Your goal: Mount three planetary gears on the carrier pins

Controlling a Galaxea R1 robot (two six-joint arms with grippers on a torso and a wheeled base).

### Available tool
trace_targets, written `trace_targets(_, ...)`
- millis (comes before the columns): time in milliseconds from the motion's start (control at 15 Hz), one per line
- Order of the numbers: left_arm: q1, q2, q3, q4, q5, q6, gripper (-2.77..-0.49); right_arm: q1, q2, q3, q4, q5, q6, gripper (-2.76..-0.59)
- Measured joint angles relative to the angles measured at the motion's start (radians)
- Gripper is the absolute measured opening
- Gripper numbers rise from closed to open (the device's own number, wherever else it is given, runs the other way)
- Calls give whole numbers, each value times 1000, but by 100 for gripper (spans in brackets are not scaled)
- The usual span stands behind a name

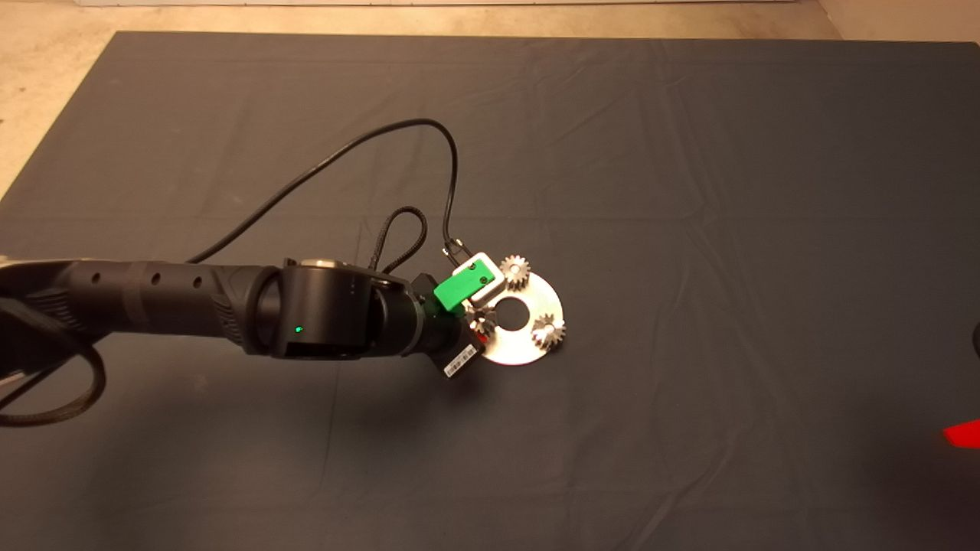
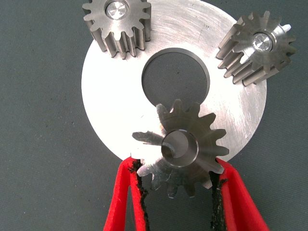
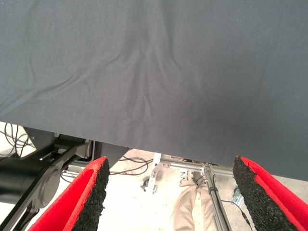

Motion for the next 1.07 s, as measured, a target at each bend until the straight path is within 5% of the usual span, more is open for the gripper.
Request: trace_targets(1067,1,-13,-4,0,-20,34,-277,0,0,0,0,0,0,-147)
